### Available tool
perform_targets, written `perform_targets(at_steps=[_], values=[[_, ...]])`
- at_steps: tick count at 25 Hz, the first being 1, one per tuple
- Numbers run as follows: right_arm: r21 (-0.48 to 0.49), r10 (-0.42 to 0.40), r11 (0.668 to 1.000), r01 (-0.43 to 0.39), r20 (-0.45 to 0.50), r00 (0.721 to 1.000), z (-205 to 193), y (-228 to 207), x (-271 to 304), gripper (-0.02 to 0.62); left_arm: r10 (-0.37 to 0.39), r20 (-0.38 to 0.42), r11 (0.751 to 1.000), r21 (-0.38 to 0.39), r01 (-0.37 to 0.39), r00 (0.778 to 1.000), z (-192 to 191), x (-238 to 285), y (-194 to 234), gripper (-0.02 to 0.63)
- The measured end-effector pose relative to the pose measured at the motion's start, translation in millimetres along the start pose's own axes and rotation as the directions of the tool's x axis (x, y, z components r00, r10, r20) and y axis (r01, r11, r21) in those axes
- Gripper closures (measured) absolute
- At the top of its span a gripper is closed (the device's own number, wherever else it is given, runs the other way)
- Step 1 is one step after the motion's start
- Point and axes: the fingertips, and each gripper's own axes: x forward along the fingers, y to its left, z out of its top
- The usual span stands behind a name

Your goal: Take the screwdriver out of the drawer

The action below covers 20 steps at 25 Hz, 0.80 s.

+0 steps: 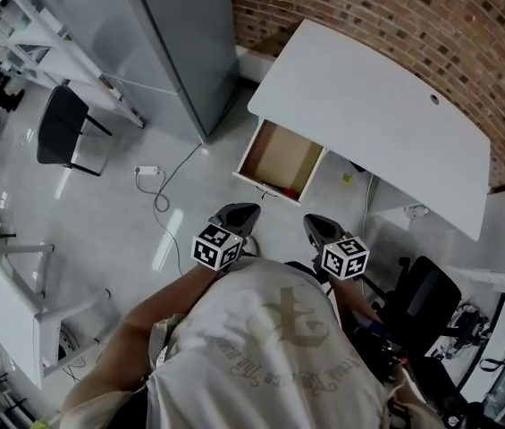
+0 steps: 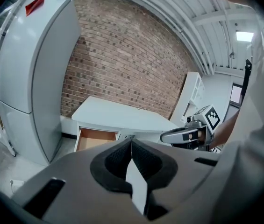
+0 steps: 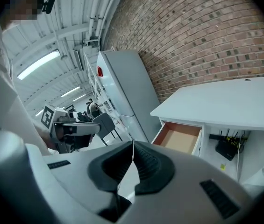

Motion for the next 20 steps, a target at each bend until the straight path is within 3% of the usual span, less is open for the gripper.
perform_targets(at_steps=[10, 20], values=[[-0.013, -0.066, 0.998, 0.066, -0.010, 0.998, 2, 5, 30, 0.571, -0.031, -0.001, 0.999, 0.018, 0.031, 1.000, 0, -11, 35, 0.584], [-0.025, -0.097, 0.995, 0.096, -0.028, 0.995, 11, 7, 52, 0.572, -0.012, 0.031, 1.000, 0.005, 0.012, 0.999, 9, -27, 67, 0.584]])
